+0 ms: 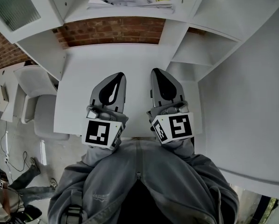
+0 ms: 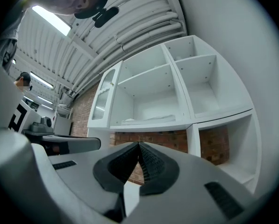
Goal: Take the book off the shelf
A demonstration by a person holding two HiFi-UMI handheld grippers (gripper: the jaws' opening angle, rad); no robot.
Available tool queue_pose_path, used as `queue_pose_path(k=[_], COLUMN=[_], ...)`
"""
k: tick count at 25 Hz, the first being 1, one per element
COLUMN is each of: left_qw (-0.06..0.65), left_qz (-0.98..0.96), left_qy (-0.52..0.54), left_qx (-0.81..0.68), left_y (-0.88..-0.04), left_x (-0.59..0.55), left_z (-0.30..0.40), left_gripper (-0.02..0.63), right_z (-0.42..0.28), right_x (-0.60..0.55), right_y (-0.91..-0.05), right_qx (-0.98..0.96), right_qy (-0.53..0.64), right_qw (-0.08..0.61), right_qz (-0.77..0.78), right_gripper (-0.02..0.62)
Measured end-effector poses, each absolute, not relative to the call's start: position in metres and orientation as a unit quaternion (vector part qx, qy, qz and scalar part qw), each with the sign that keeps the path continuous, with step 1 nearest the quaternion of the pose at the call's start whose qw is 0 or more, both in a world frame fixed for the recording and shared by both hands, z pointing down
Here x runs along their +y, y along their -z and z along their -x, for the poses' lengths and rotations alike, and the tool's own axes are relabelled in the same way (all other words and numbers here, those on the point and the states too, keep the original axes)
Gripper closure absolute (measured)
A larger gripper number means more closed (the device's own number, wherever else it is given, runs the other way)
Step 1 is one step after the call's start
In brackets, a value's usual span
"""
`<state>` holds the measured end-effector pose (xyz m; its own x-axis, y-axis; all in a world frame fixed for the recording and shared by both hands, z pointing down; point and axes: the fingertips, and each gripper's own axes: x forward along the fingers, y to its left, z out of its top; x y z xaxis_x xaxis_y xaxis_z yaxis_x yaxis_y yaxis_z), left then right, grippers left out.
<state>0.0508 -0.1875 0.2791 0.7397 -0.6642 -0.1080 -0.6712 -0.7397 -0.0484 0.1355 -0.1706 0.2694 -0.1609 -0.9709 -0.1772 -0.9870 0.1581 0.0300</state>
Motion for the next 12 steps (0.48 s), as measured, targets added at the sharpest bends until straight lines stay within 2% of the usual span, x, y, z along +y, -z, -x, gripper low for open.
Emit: queue_pose_path(k=[12], left_qw=[0.04], left_qz=[0.927], left_qy=[-0.05], left_qx=[0.37], left_y=[-0.276], left_x=[-0.205], left_z=[-0.056], left_gripper=[0.6], right_z=[-0.137], right_x=[-0.188], right_y=[-0.27], right_qx=[0.771], right_qy=[-0.068], right_qw=[0.053], right_qz=[0.631], right_gripper=[0.569])
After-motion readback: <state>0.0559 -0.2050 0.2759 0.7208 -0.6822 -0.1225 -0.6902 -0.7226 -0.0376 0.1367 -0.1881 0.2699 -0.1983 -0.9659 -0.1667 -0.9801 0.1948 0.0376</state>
